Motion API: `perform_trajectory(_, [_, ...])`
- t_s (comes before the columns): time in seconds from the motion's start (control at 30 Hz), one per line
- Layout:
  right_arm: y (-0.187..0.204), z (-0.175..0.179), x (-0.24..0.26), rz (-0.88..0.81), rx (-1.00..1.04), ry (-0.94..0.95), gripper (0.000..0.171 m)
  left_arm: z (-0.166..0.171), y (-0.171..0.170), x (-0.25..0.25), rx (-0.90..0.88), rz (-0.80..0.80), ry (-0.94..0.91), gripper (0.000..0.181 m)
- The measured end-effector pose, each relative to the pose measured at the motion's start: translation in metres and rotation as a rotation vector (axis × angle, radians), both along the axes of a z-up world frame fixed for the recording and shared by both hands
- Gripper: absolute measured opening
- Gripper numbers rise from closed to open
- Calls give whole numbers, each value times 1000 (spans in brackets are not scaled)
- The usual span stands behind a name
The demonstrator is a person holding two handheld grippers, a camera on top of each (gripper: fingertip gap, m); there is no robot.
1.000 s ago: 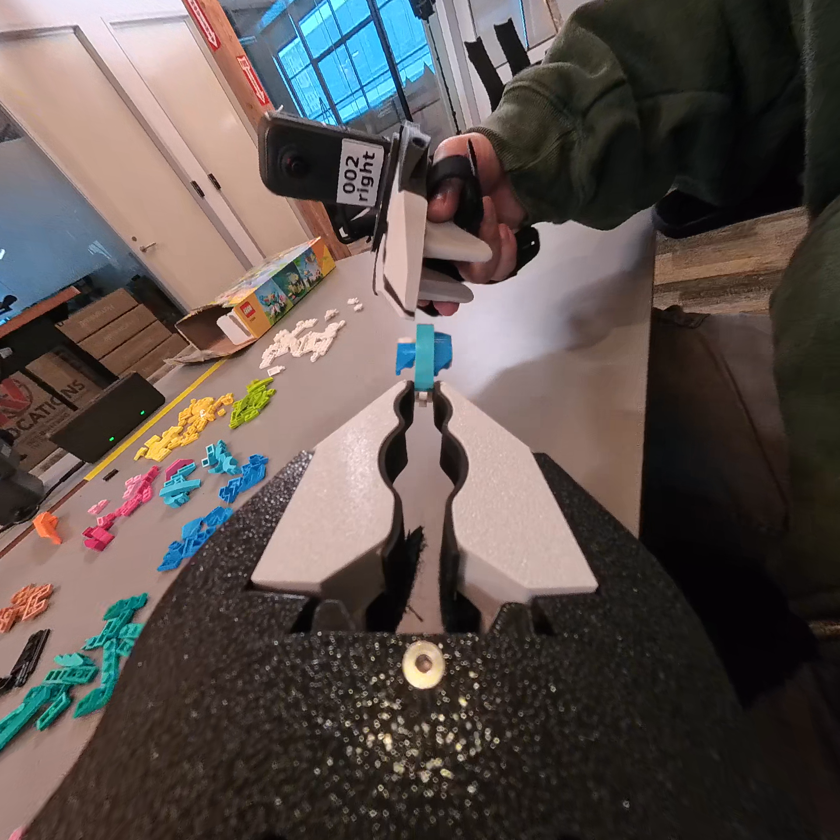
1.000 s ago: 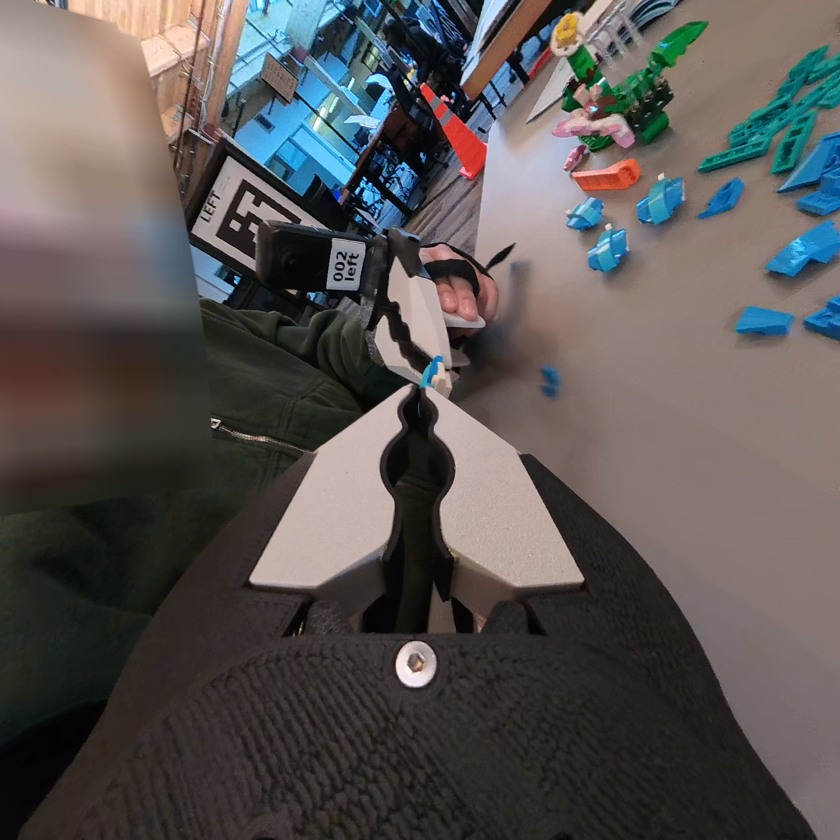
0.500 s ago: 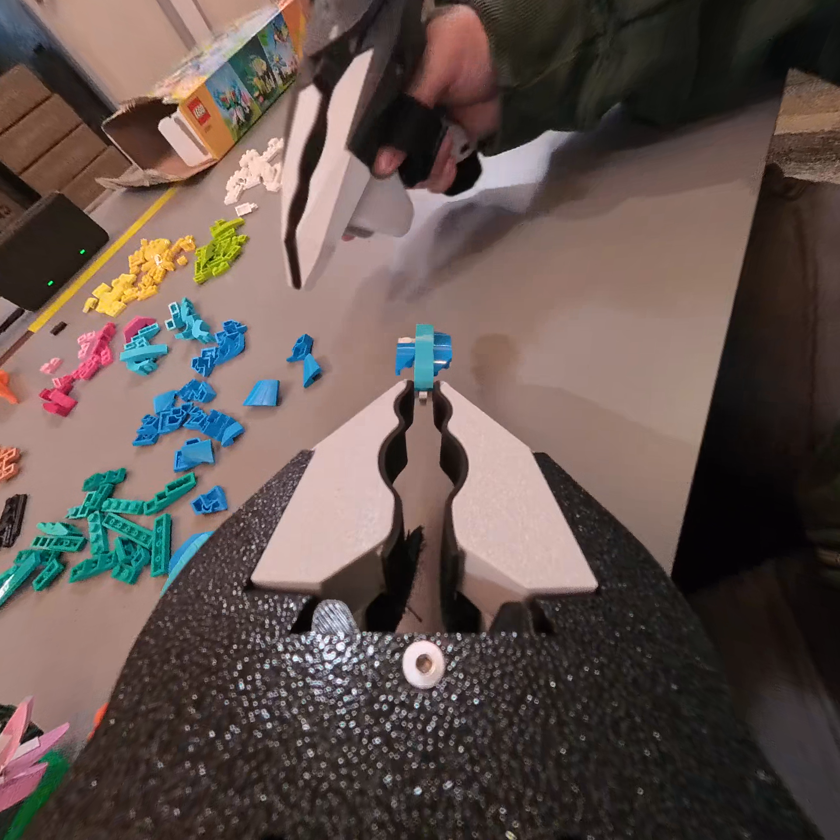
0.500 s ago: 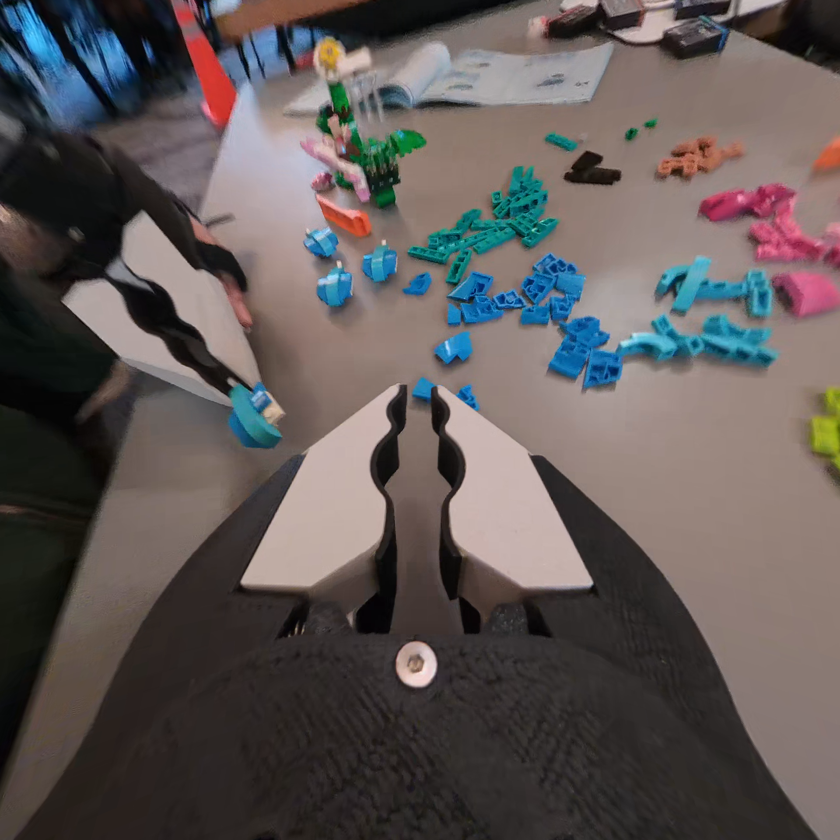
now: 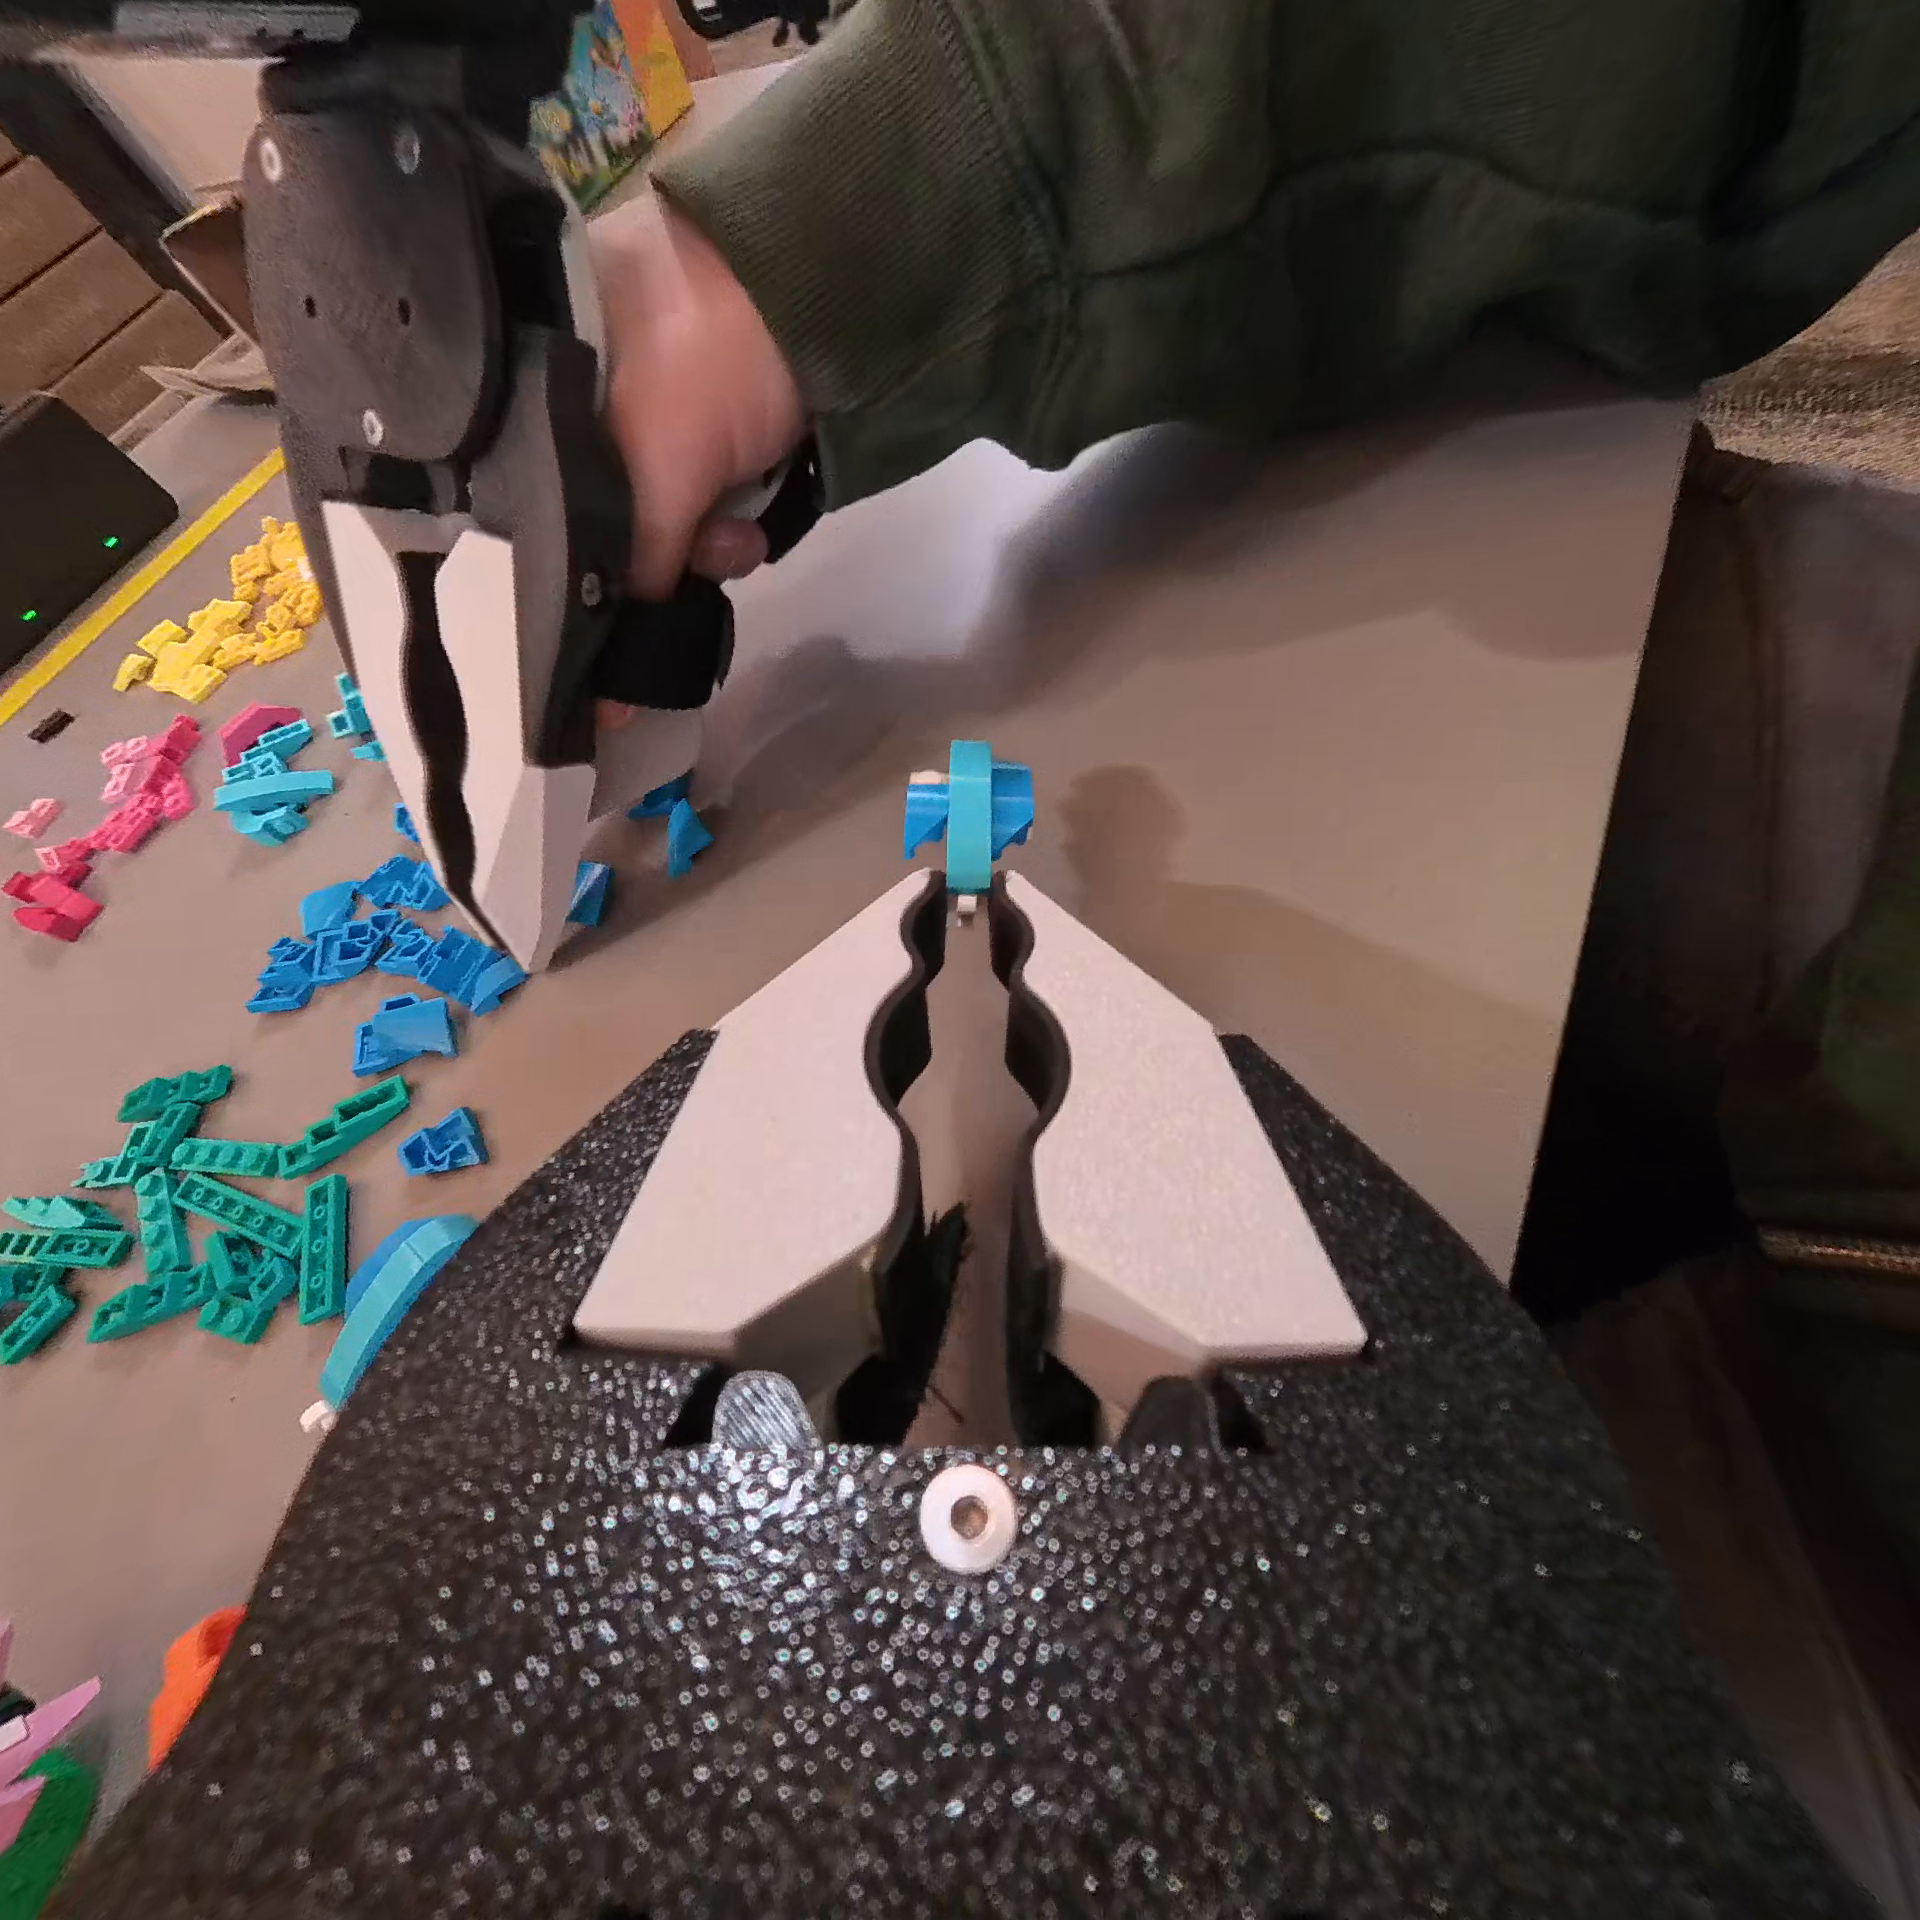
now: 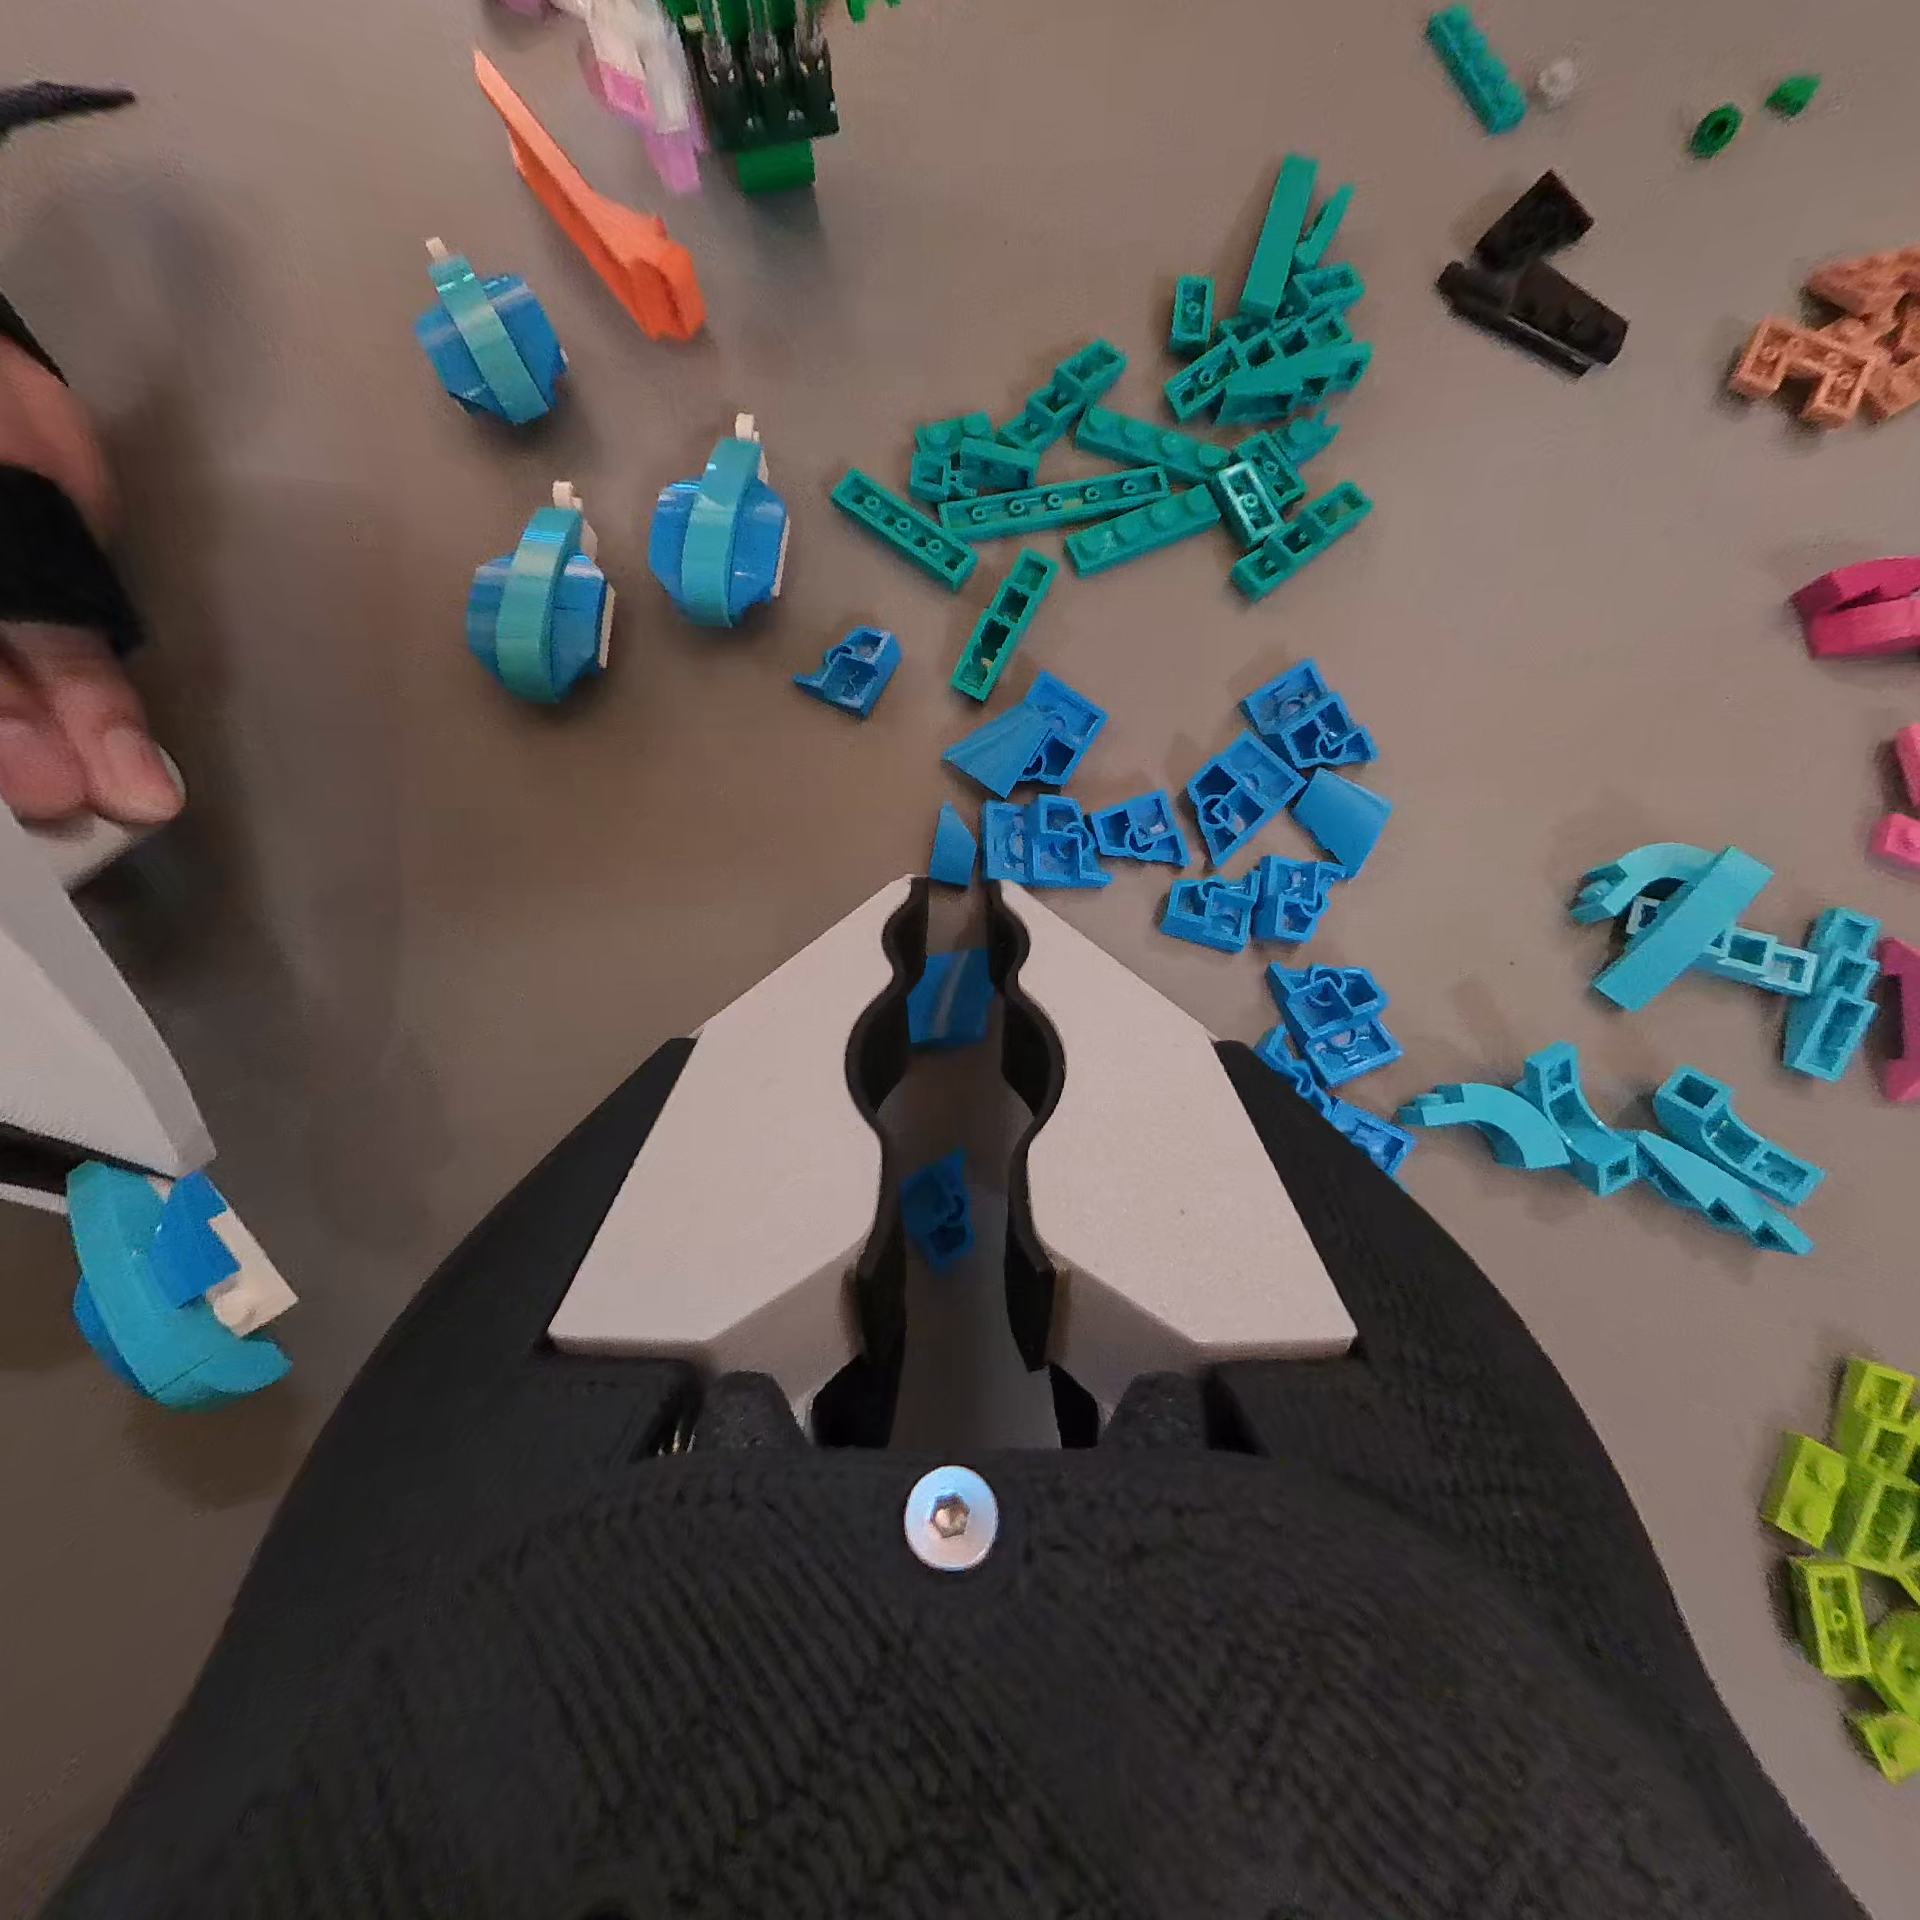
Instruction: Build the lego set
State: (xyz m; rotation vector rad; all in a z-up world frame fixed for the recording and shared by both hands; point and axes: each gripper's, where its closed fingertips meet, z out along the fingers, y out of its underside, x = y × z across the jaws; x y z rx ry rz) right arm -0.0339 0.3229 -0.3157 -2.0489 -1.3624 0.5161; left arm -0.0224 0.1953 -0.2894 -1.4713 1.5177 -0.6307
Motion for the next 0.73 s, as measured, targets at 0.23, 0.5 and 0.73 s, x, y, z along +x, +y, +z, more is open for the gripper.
perform_trajectory(0.23, [4,-1,-8,11,13,-49,1,2,2,-1,-18,0,-12,6])
perform_trajectory(0.5, [0,1,-11,2,6,-12,8,-1,1,0,-20,-9,2,6])
perform_trajectory(0.73, [8,0,-17,-49,-13,3,11,-1,0,0,-23,-13,7,6])
